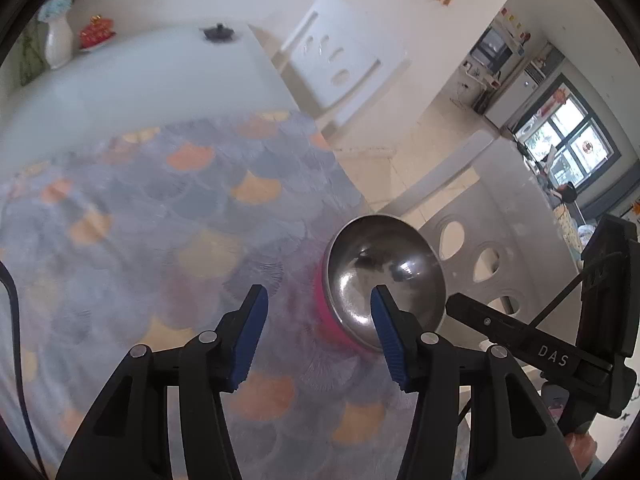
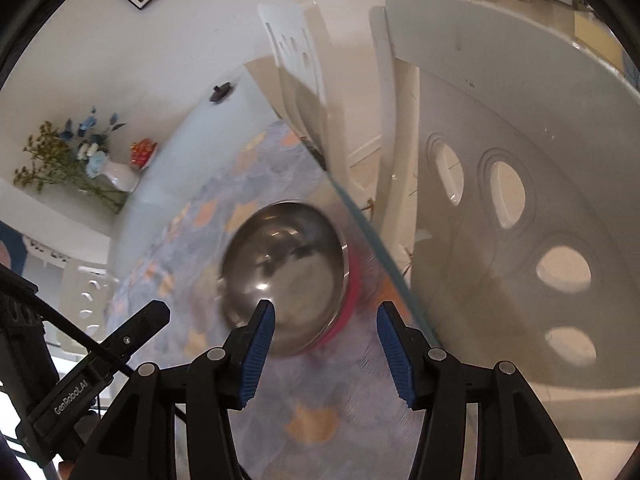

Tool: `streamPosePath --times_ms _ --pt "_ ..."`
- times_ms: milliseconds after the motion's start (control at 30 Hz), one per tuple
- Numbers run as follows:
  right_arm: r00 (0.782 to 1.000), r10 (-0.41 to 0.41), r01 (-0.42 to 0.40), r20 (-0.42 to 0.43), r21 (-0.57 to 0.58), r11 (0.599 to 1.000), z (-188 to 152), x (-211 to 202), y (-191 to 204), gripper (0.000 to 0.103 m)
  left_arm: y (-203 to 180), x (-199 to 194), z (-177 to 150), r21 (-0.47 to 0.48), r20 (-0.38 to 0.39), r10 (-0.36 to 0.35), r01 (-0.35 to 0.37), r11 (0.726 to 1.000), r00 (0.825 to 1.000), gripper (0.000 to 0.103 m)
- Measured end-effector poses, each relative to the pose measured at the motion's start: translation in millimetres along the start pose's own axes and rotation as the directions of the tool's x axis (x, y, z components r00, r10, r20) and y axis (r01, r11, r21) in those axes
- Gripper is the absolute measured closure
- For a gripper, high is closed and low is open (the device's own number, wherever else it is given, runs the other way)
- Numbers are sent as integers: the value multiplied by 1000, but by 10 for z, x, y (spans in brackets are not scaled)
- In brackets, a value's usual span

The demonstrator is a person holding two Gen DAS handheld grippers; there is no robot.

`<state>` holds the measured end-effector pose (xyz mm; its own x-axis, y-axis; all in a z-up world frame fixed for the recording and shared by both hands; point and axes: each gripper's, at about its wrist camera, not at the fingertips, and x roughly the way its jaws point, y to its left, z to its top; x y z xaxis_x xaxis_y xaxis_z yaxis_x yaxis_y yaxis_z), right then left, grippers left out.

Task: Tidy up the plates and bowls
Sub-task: 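Move both grippers to the pink steel bowl and grasp its rim, then carry the pink steel bowl over the stack and lower it into the blue steel bowl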

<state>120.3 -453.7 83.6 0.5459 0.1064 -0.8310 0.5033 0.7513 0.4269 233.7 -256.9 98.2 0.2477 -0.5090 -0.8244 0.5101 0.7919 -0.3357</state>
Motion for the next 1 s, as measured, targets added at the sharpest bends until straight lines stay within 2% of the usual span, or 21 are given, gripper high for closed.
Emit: streamPosePath --times_ms 200,433,500,633,733,1000 --pt "1000 -16 15 -24 -25 1000 43 244 -10 52 -21 362 6 5 -62 -11 12 1000 998 60" --pt "999 -19 17 -36 -43 999 60 437 25 52 -16 575 -4 10 -100 -16 17 1000 995 70" --pt "999 -32 31 -30 -53 998 61 476 38 55 -10 621 1 6 -103 -24 24 1000 994 74" --pt "998 -61 59 -18 -77 995 66 567 51 70 -18 712 10 9 -110 -17 18 1000 994 84" --pt "996 -79 77 -26 -92 993 43 643 47 80 -33 703 -4 19 -99 -14 16 1000 995 86" --pt "999 -50 50 7 -141 989 -115 370 185 81 16 319 -110 -15 -45 -40 39 999 998 87"
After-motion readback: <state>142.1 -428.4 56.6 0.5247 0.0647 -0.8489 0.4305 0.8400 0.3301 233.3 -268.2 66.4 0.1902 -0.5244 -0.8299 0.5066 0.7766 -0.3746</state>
